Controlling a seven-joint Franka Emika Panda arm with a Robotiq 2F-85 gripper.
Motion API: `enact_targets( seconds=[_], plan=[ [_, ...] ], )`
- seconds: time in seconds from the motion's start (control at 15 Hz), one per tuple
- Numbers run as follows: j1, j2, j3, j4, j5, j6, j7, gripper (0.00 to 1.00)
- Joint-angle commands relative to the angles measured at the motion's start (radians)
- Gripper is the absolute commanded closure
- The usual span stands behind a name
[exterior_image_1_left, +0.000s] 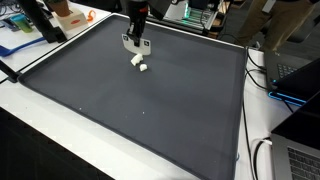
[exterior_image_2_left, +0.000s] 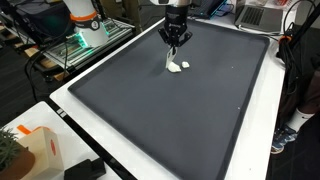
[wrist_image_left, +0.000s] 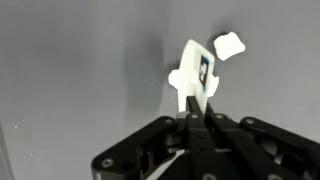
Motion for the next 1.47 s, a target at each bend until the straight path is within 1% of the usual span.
enact_targets(
  seconds=[0.0, 0.13, 0.27, 0.67, 0.93, 1.27, 1.4],
  plan=[
    [0.026, 0.04, -0.033, -0.008, -0.065, 0.053, 0.054, 0.99],
    [0.022, 0.031, -0.027, -0.029, -0.038, 0.011, 0.002, 0.99],
    [0.011, 0.007, -0.018, -0.063, 0.012, -0.028, -0.059, 0.99],
    [0.007, 0.011, -0.027, -0.086, 0.029, 0.03, -0.092, 0.99],
    [0.008, 0.021, -0.029, -0.078, 0.039, 0.004, -0.092, 0.99],
    [0.017, -0.151, -0.023, -0.141, 0.04, -0.004, -0.065, 0.99],
    [0.015, -0.195, -0.011, -0.151, 0.036, -0.016, -0.06, 0.99]
  ],
)
